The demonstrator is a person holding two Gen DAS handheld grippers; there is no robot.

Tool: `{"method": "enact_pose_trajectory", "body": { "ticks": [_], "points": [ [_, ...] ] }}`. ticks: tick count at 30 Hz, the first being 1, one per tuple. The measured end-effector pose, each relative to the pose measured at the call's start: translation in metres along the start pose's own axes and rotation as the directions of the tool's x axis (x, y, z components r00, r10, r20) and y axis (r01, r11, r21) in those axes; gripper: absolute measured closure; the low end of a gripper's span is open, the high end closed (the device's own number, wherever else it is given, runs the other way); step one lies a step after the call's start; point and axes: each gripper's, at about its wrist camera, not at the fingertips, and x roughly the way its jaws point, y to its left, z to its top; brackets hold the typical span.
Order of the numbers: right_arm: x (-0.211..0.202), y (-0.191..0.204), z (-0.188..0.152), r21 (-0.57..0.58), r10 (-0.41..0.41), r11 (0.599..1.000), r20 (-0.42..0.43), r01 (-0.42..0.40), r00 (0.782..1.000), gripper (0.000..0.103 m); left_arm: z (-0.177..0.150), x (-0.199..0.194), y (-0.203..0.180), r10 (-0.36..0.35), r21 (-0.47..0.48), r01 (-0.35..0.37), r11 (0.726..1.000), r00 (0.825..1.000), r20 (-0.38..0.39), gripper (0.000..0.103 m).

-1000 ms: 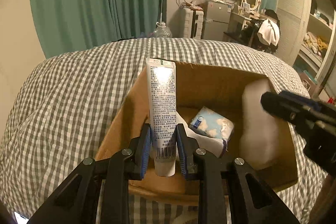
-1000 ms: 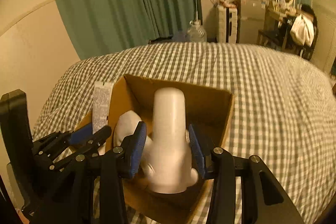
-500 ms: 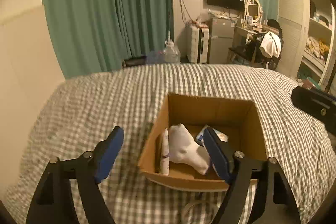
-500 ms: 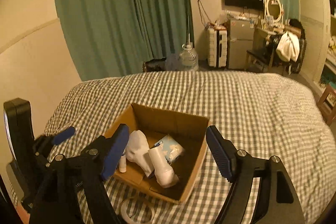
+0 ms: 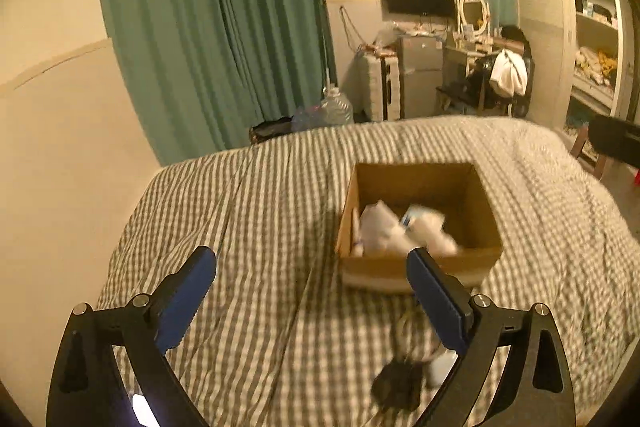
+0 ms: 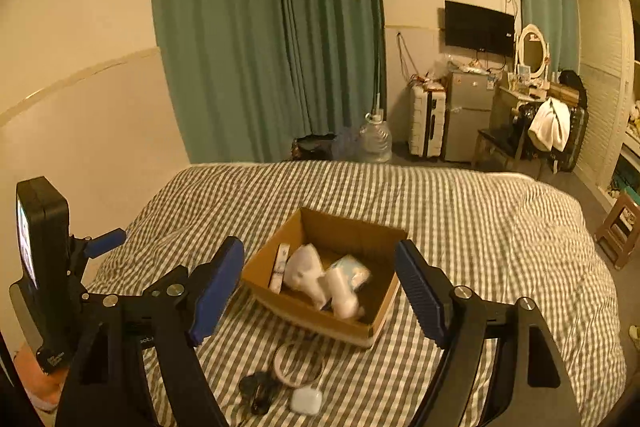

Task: Organize objects
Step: 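Grasp the black cup with the left tool while the right tool grasps the earbud case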

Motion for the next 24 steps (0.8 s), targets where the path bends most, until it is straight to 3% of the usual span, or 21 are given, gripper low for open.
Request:
{"method": "enact_pose_trajectory", "body": {
  "ticks": [9, 14, 20, 24],
  "points": [
    [0.04, 0.003, -0.087, 0.033, 0.018, 0.999, -0.114, -0.014, 0.993, 0.024, -0.092, 0.034, -0.019, 0.022, -0.055, -0.028, 0.998, 0.995, -0.098, 0.004],
    [0.078, -0.008, -0.136, 0.053, 0.005, 0.999, -0.187, 0.005, 0.982, 0.024, -0.142, 0.065, -0.045, -0.036, -0.061, 0.025, 0.998, 0.982, -0.184, 0.004],
    [0.117, -0.024, -0.179, 0.061, -0.018, 0.998, -0.27, 0.035, 0.963, 0.024, -0.172, 0.087, -0.066, -0.099, -0.065, 0.086, 0.994, 0.966, -0.237, 0.004],
    [0.134, -0.032, -0.205, 0.063, -0.02, 0.997, -0.325, 0.043, 0.946, 0.024, -0.181, 0.104, -0.076, -0.089, -0.043, 0.08, 0.996, 0.96, -0.266, 0.004]
  ]
}}
